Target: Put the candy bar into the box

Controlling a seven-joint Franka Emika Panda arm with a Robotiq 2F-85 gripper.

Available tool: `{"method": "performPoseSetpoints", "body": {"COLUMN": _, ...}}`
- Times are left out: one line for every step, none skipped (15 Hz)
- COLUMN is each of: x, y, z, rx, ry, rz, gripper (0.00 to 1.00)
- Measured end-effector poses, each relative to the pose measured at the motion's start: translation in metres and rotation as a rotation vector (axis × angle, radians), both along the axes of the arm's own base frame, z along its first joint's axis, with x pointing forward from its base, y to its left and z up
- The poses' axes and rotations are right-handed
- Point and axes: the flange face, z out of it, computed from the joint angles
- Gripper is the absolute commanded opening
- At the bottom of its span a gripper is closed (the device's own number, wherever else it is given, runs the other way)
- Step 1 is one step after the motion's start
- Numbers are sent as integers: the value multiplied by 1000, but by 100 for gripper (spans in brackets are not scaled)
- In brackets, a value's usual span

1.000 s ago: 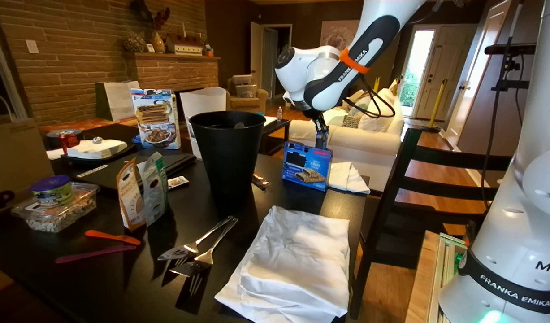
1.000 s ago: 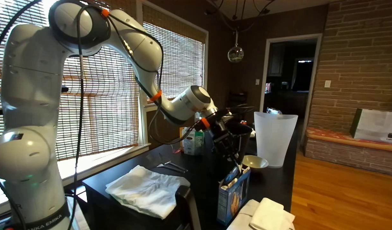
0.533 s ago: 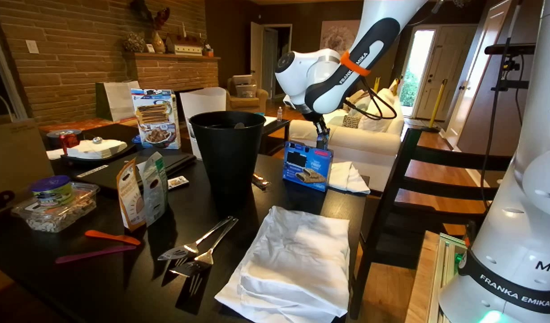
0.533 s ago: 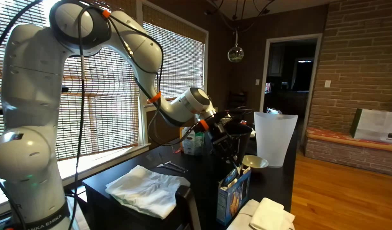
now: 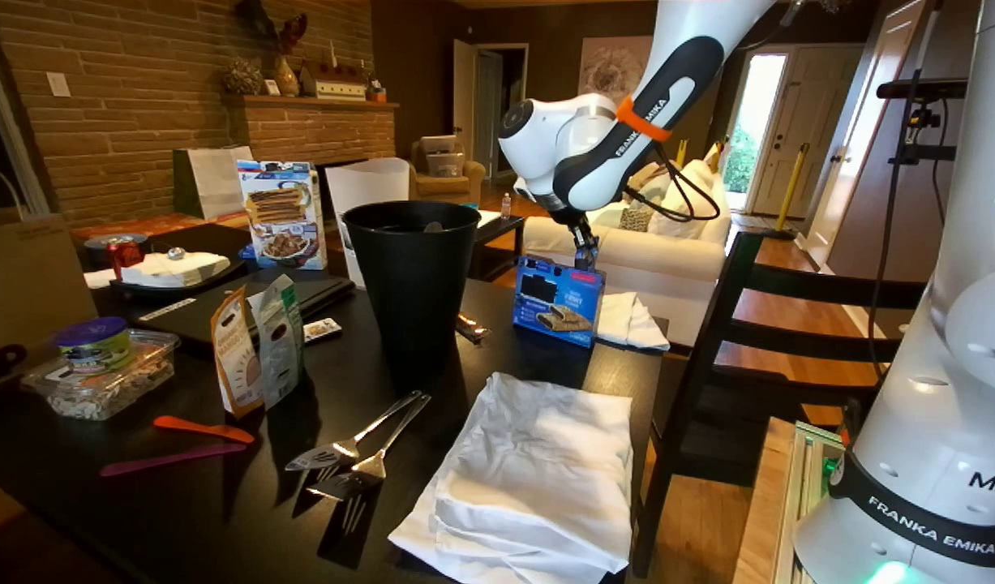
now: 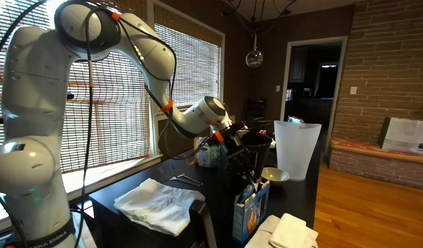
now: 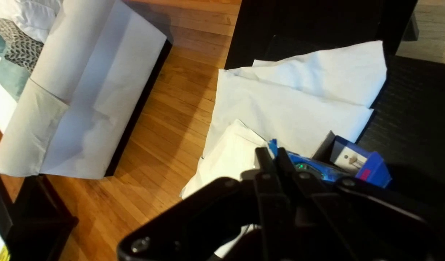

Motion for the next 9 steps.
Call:
{"method": "performPoseSetpoints", "body": {"x": 0, "y": 0, "z": -1, "rx": -3, "ry": -7, "rz": -6, "gripper": 2}}
{"method": "performPoseSetpoints", "body": {"x": 0, "y": 0, "z": -2, "rx": -6, "ry": -15, "rz": -13, "gripper": 2}}
{"method": "performPoseSetpoints", "body": {"x": 0, "y": 0, "z": -3, "rx": -9, "ry": -20, "rz": -24, "gripper": 2}}
{"method": "performPoseSetpoints", "body": {"x": 0, "y": 0, "z": -4, "rx": -13, "ry": -26, "rz": -36, "gripper": 2}}
{"method": "performPoseSetpoints", "body": {"x": -1, "y": 1, "z": -5, "rx": -17, "ry": -31, "rz": -48, "gripper": 2}}
{"method": "performPoseSetpoints", "body": {"x": -1, "y": 1, "z": -7, "rx": -21, "ry": -35, "rz": -58, "gripper": 2}}
{"method": "performPoseSetpoints", "body": {"x": -1, "y": 1, "z": -9, "rx": -23, "ry": -39, "rz": -66, "gripper": 2}}
{"method": "performPoseSetpoints", "body": {"x": -1, "y": 2, "z": -12, "rx": -25, "ry": -42, "rz": -73, "gripper": 2}}
{"method": "performPoseSetpoints", "body": {"x": -1, "y": 3, "z": -14, "rx": -26, "ry": -45, "rz": -78, "gripper": 2}}
